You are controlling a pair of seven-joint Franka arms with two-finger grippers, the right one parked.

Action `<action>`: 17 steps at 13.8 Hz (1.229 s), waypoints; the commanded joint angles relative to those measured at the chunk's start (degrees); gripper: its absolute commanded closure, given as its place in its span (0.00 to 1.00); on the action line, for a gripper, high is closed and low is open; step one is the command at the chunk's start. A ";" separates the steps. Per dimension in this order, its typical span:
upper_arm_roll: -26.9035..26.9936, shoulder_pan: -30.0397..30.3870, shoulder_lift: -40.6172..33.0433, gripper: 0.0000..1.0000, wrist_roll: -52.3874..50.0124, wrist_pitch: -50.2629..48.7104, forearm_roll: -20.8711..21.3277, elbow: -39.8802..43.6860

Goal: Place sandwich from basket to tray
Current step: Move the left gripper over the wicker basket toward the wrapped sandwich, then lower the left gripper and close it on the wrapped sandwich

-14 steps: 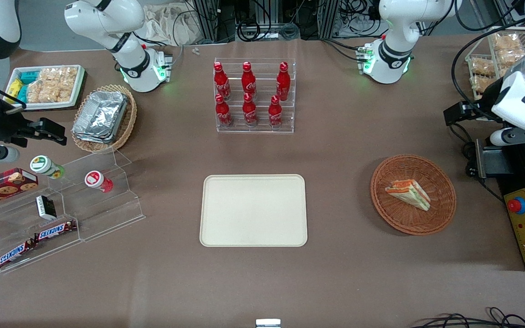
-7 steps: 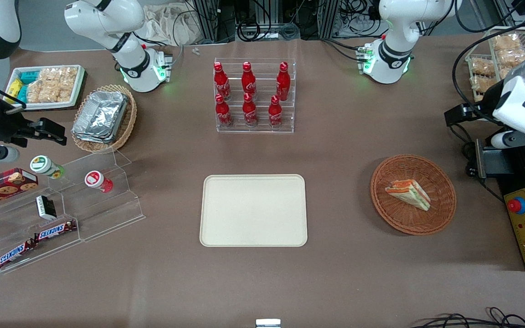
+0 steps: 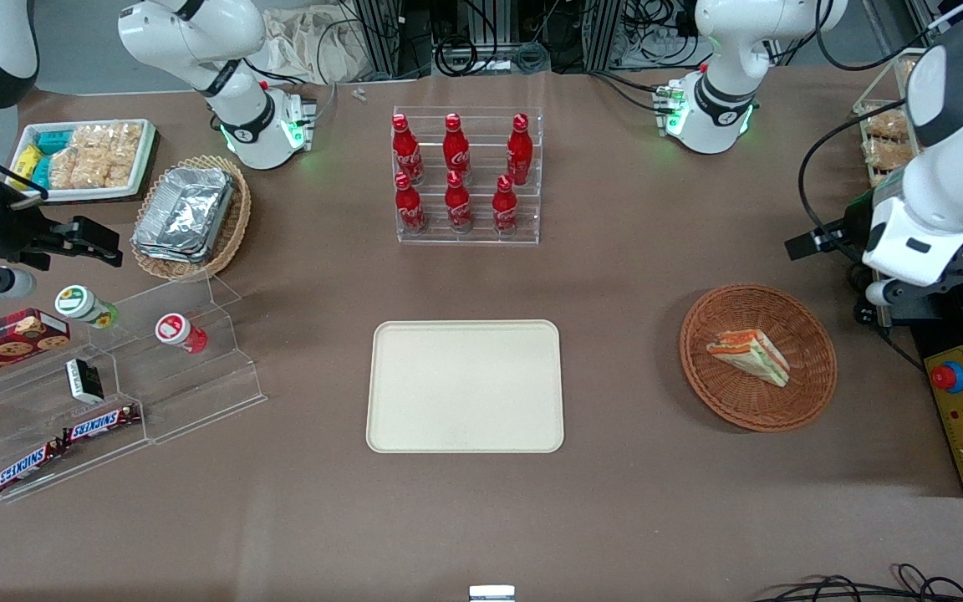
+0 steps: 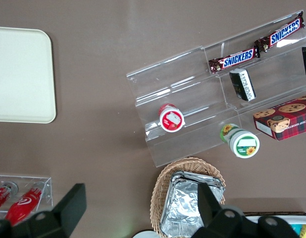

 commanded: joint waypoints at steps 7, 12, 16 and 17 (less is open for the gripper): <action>-0.20 -0.03 4.47 0.00 -22.34 28.83 1.45 -17.48; 0.24 0.40 11.68 0.00 -31.66 41.74 1.81 -19.58; 0.32 0.40 17.22 0.00 -37.47 48.26 5.92 -19.41; 0.32 0.40 18.36 0.00 -39.31 49.67 7.50 -19.41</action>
